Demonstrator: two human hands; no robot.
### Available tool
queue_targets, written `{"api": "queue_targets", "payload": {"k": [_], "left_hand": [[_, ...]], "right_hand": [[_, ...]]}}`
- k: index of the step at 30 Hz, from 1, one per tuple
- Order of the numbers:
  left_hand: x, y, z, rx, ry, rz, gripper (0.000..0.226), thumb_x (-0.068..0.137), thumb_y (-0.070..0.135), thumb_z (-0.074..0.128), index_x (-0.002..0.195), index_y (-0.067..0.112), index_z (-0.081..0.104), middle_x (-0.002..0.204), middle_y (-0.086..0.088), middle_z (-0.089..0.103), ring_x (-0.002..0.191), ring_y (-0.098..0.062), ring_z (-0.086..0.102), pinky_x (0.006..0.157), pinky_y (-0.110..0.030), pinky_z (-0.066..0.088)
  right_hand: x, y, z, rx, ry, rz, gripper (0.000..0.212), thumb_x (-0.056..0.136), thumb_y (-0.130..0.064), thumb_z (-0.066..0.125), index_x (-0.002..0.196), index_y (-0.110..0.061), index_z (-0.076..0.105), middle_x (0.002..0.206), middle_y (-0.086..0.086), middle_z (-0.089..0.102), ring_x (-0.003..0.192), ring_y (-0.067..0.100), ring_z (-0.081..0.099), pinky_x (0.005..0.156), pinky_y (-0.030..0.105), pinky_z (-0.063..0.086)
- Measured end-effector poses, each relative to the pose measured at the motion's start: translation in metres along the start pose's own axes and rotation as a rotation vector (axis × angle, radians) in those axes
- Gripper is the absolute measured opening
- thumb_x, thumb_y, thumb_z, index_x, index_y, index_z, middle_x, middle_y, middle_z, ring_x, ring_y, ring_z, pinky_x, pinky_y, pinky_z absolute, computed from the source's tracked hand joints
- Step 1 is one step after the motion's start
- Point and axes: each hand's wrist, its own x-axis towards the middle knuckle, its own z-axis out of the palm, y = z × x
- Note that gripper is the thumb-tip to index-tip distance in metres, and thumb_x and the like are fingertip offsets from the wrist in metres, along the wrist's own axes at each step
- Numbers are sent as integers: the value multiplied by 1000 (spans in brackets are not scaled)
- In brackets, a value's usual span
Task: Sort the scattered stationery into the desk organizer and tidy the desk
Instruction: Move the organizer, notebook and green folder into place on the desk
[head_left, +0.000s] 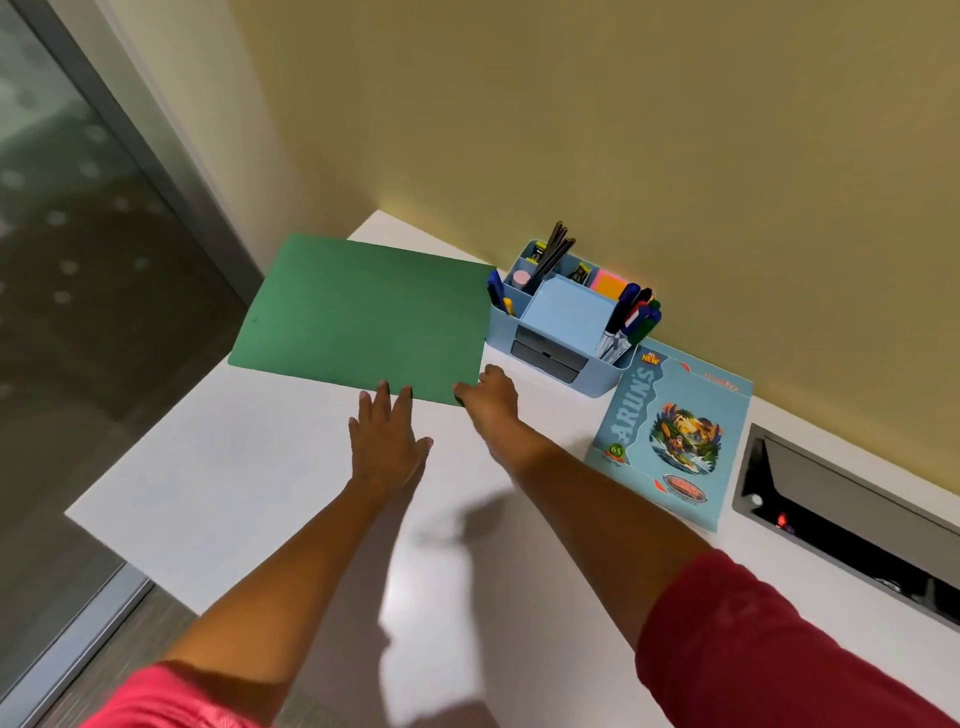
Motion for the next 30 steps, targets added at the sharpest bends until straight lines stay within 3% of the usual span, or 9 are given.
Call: {"api": "queue_targets", "payload": {"k": [4, 10, 13, 15, 17, 21, 25, 28, 30], "left_hand": [[11, -2, 5, 20, 23, -6, 77, 93, 50, 46, 153, 26, 4, 161, -11, -7, 148, -32, 0, 115, -54, 10], [10, -6, 11, -24, 102, 7, 72, 95, 48, 43, 153, 24, 9, 161, -12, -4, 148, -32, 1, 116, -53, 9], [7, -7, 10, -92, 137, 19, 67, 96, 39, 45, 152, 19, 15, 160, -14, 2, 147, -34, 7, 115, -53, 11], [5, -8, 7, -217, 187, 33, 60, 94, 30, 44, 149, 12, 27, 158, -19, 14, 144, -37, 17, 112, -55, 19], [2, -10, 3, -406, 248, 32, 55, 88, 20, 41, 142, 9, 38, 155, -19, 24, 141, -35, 25, 112, -51, 25], [-8, -16, -16, -684, 334, -85, 48, 86, -6, 48, 132, 8, 52, 150, -9, 37, 137, -24, 37, 105, -22, 27], [-24, -25, -34, -890, 392, -174, 34, 93, 8, 52, 124, 19, 62, 137, -1, 54, 127, -19, 49, 109, -30, 35], [-40, -25, -60, -1215, 422, -347, 26, 93, 18, 53, 112, 25, 69, 117, 4, 66, 108, -14, 59, 92, -30, 47], [-46, -24, -79, -1514, 360, -464, 24, 91, 23, 58, 112, 21, 70, 117, 1, 66, 104, -13, 61, 88, -32, 49]], "right_hand": [[24, -26, 6, 183, 28, 172, 22, 80, -22, 64, 98, -9, 60, 103, 10, 65, 95, 33, 62, 81, 34, 53], [43, -35, 16, 339, -63, 276, 24, 75, -19, 68, 95, -7, 62, 102, 10, 67, 88, 31, 65, 85, 41, 55], [46, -31, 17, 299, -87, 233, 29, 79, -19, 69, 104, -5, 64, 104, 11, 67, 90, 30, 65, 83, 37, 55], [43, -28, 18, 215, -124, 136, 26, 83, -22, 67, 106, -12, 62, 108, 9, 67, 90, 29, 64, 80, 36, 55], [36, -23, 18, 237, -161, 73, 16, 85, -19, 64, 101, -22, 59, 113, 7, 67, 94, 29, 65, 79, 44, 58], [6, -16, 10, 409, -193, 11, 18, 88, -8, 61, 94, -25, 60, 112, 6, 68, 93, 31, 68, 73, 52, 58], [-40, -25, -5, 516, -229, -61, 20, 91, -5, 58, 101, -22, 58, 113, 14, 67, 90, 36, 69, 73, 56, 57], [-79, -29, -19, 505, -254, -136, 19, 94, -11, 54, 105, -25, 55, 106, 13, 66, 73, 40, 70, 63, 61, 55], [-102, -29, -27, 474, -243, -215, 18, 94, -13, 52, 100, -30, 55, 103, 10, 66, 66, 37, 70, 59, 63, 54]]}}
